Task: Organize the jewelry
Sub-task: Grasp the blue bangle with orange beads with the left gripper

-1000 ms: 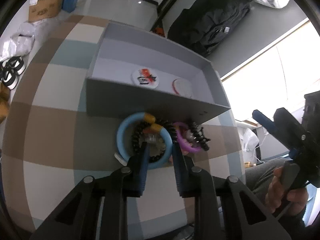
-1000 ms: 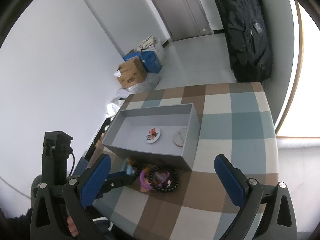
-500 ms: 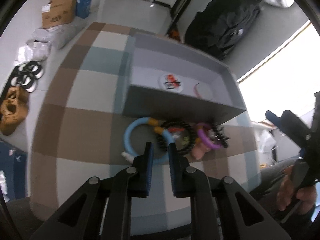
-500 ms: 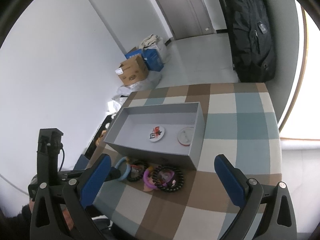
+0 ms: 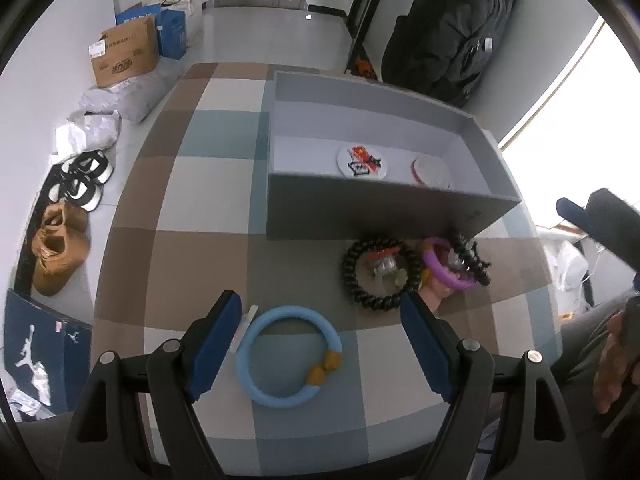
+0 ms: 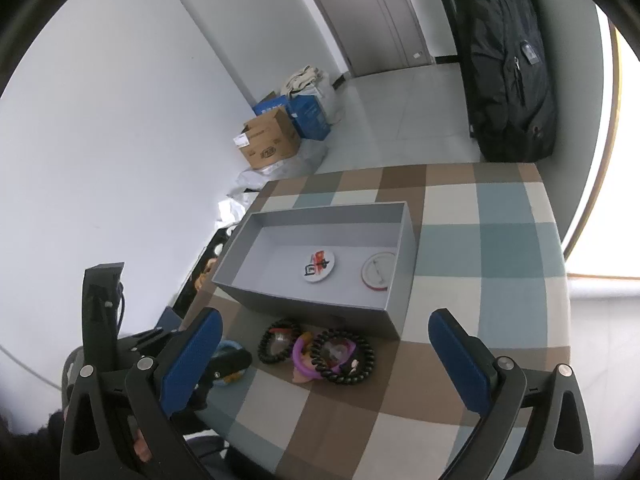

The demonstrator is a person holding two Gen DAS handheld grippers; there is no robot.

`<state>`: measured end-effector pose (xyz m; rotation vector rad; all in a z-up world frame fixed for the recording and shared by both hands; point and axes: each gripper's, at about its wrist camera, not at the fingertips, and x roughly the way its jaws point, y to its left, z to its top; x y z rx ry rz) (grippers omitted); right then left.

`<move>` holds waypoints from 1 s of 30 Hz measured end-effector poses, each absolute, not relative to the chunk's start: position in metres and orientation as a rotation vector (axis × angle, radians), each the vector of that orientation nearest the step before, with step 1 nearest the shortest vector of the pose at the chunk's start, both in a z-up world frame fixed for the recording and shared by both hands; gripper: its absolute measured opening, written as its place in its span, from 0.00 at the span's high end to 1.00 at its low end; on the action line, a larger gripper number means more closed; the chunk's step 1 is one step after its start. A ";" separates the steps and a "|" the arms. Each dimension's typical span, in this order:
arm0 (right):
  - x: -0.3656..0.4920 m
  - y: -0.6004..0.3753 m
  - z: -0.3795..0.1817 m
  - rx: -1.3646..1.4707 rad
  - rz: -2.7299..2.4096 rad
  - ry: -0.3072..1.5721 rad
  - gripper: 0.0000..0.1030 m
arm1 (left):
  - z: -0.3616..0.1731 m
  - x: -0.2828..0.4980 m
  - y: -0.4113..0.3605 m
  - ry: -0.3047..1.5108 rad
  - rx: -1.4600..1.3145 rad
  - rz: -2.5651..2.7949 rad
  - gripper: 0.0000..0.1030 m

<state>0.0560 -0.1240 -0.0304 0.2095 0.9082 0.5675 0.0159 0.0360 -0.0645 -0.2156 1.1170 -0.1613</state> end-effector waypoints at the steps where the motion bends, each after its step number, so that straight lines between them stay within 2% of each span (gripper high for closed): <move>1: 0.056 -0.124 -0.030 0.212 0.568 0.910 0.00 | -0.064 0.018 0.038 1.118 -0.241 -0.187 0.24; 7: 0.055 -0.123 -0.027 0.214 0.580 0.900 0.00 | -0.048 0.024 0.054 1.061 -0.425 -0.319 0.24; 13: 0.055 -0.125 -0.028 0.225 0.574 0.907 0.00 | -0.054 0.017 0.059 1.139 -0.249 -0.122 0.24; 21: 0.053 -0.121 -0.026 0.200 0.580 0.901 0.00 | -0.074 0.011 0.032 1.232 -0.073 -0.123 0.24; 27: 0.054 -0.126 -0.030 0.199 0.549 0.914 0.00 | -0.074 0.001 0.020 1.212 0.062 -0.093 0.23; 29: 0.056 -0.128 -0.033 0.195 0.528 0.929 0.00 | -0.073 -0.001 0.022 1.214 0.048 -0.097 0.26; 30: 0.056 -0.129 -0.035 0.192 0.521 0.936 0.00 | -0.071 -0.002 0.023 1.210 0.047 -0.101 0.35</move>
